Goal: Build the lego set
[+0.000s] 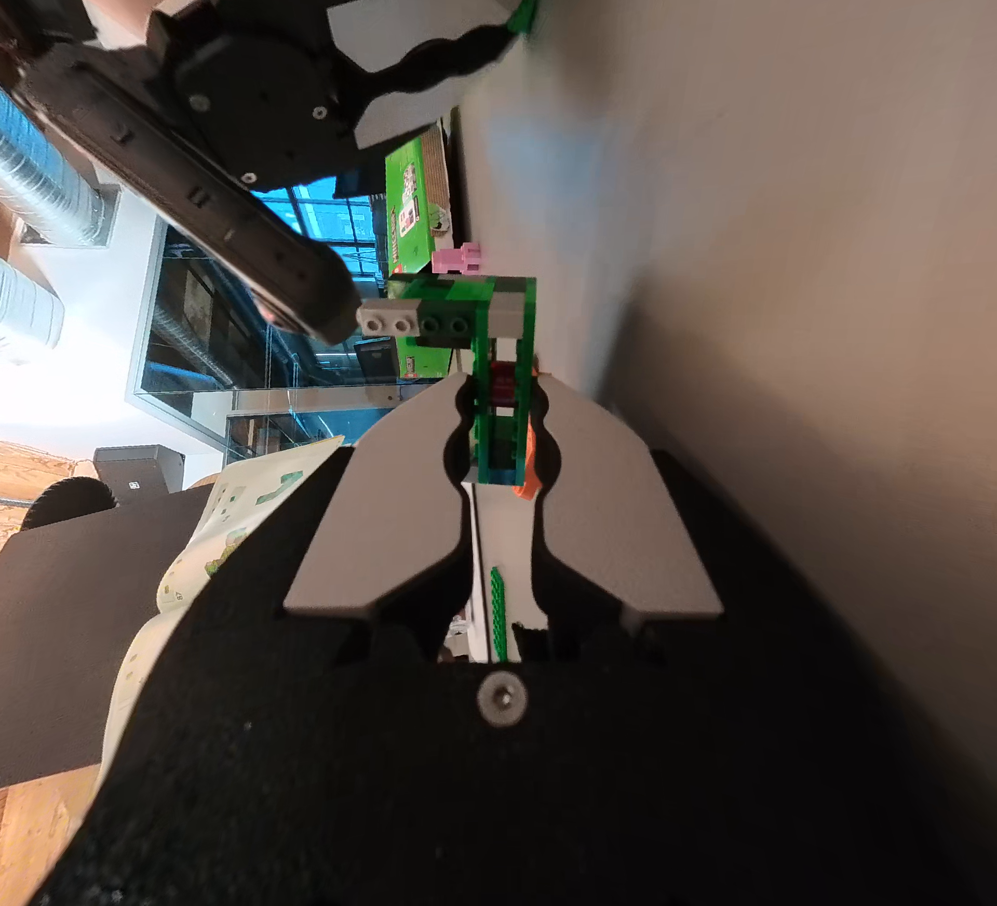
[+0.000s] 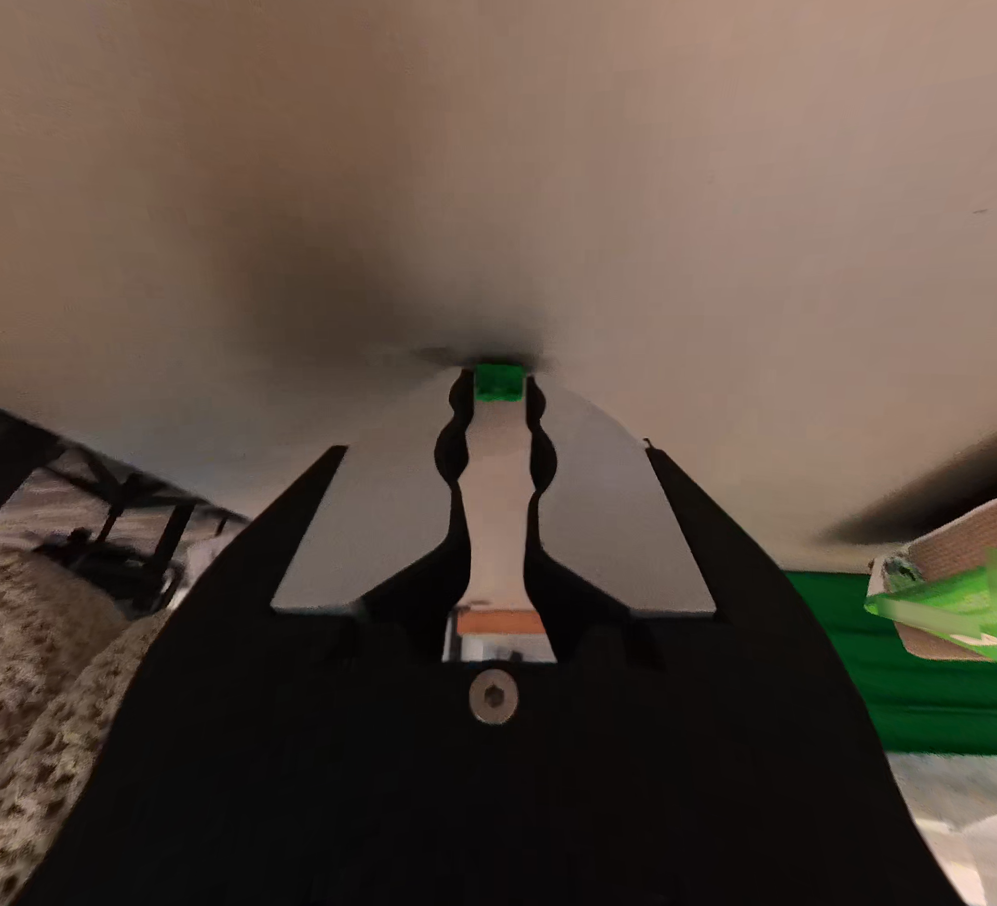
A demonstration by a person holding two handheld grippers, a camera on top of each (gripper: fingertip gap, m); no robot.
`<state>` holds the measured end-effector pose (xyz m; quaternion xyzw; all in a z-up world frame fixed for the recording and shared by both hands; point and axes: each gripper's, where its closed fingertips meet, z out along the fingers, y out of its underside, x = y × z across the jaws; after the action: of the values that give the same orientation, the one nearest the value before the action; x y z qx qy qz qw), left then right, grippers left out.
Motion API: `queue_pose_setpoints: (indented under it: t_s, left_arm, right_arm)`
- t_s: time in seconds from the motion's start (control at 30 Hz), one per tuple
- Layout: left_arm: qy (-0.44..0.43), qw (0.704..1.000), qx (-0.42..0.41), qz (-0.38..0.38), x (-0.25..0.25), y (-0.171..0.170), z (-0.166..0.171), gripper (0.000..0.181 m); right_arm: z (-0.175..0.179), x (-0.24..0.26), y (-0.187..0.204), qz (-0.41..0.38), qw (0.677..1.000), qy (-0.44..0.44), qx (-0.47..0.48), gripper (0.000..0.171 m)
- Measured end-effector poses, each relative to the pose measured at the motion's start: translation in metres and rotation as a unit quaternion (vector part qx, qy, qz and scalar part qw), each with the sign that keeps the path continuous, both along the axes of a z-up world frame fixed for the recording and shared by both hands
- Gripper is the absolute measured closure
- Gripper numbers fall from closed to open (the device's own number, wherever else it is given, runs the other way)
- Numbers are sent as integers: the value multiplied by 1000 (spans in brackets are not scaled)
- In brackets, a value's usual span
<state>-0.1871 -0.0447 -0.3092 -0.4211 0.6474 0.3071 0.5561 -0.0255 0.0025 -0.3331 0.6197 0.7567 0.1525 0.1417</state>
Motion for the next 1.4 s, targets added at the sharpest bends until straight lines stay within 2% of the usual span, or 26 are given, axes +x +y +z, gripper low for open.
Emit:
queue_pose_setpoints:
  t_s: [0.13,0.23,0.3,0.4,0.47,0.53,0.6,0.67,0.7,0.87,0.93,1.03,1.2,1.4]
  left_arm:
    - [-7,1000,-4,-1,0,0,0,162]
    - [-7,1000,-3,-7,2,-2,1,162]
    - [-4,1000,-2,-11,4,-3,0,162]
    - [-2,1000,-1,-12,5,-4,0,162]
    - [0,1000,-1,-16,6,-5,0,162]
    - [1,1000,-1,-17,6,-5,0,162]
    - [0,1000,-2,-17,6,-6,0,162]
    - [0,1000,-3,-17,6,-6,0,162]
    - [0,1000,-3,-17,6,-6,0,162]
    - [4,1000,-3,-17,6,-7,1,162]
    - [3,1000,-3,-18,6,-8,1,162]
    - [1,1000,-4,-19,6,-8,2,162]
    - [-14,999,-6,-30,8,-11,6,162]
    - [-13,998,-7,-57,13,-18,7,163]
  right_arm:
    - [27,-9,9,9,994,105,35,144]
    - [46,-18,7,116,966,229,27,143]
    - [43,-9,3,168,955,243,32,144]
    - [30,-1,-2,159,955,247,38,138]
    - [28,0,2,219,936,266,73,139]
    - [25,5,9,242,930,256,105,140]
    - [17,12,10,216,941,239,106,144]
    - [11,16,19,171,951,226,127,166]
    - [7,17,16,151,955,229,111,171]
    - [-3,2,-2,58,958,280,30,171]
    - [-2,-14,-9,28,946,324,6,171]
    - [18,-43,-14,-11,901,431,-43,171]
    - [16,-29,-2,153,915,374,-10,155]
    - [4,-34,-1,224,924,309,8,152]
